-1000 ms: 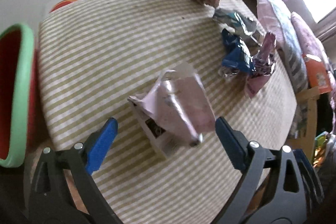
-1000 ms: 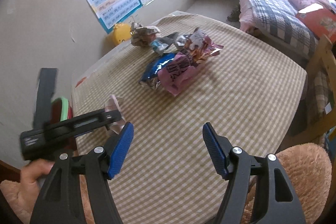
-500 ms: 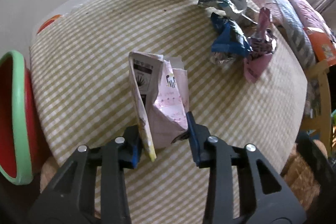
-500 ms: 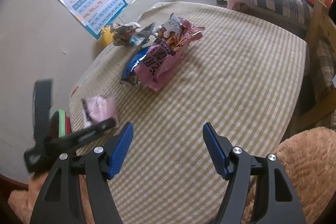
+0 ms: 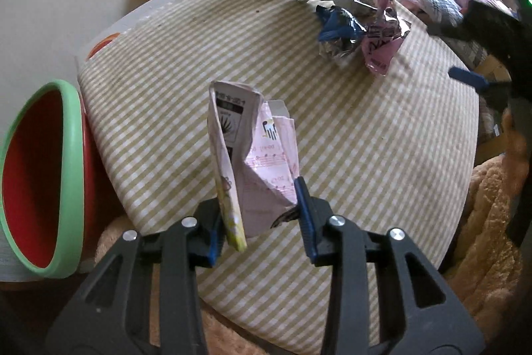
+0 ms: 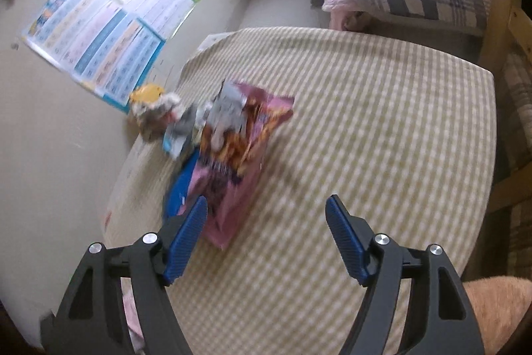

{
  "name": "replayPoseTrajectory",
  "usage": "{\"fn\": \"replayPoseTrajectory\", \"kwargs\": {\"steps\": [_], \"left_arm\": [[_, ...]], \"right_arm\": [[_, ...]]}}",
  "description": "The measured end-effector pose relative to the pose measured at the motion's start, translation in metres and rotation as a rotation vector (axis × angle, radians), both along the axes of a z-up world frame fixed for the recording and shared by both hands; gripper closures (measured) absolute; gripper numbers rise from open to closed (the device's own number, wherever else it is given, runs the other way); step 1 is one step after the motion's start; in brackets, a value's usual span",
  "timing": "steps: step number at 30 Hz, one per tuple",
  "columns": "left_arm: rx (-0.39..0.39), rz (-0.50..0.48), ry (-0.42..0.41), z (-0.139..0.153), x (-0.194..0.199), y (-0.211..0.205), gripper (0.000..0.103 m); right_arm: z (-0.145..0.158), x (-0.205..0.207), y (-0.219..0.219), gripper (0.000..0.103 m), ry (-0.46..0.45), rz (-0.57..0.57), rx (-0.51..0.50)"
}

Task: Collect trash
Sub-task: 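Grasp and lift the pink snack bag with the right tool while the left tool sets the carton down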

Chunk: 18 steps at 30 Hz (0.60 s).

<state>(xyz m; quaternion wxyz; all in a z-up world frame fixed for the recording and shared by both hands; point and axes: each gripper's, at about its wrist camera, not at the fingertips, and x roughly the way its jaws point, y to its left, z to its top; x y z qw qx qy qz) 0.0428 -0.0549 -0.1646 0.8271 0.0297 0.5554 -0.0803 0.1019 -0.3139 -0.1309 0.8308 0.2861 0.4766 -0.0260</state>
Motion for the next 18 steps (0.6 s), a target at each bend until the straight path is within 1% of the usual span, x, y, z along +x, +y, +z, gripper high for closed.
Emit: {"fn": "replayPoseTrajectory", "kwargs": {"steps": [4, 9, 13, 15, 17, 18], "left_arm": [[0.026, -0.017, -0.018, 0.001, -0.002, -0.004, 0.067], [0.054, -0.021, -0.041, 0.001, -0.003, -0.004, 0.066], [0.056, -0.007, -0.038, 0.000, -0.001, 0.001, 0.066], [0.057, -0.004, -0.035, 0.000, 0.000, 0.003, 0.066], [0.060, -0.003, -0.034, -0.001, 0.000, 0.004, 0.066], [0.062, -0.003, -0.035, -0.001, 0.000, 0.004, 0.066]], "right_arm": [[0.001, 0.020, -0.004, 0.032, 0.003, -0.011, -0.005], [-0.008, 0.040, 0.002, 0.032, 0.030, 0.000, 0.014], [-0.022, 0.054, 0.013, 0.032, 0.067, 0.012, 0.020], [-0.031, 0.059, 0.016, 0.033, 0.091, 0.022, 0.045], [-0.034, 0.060, 0.020, 0.043, 0.094, 0.039, 0.053], [-0.033, 0.061, 0.022, 0.059, 0.089, 0.053, 0.052]]}}
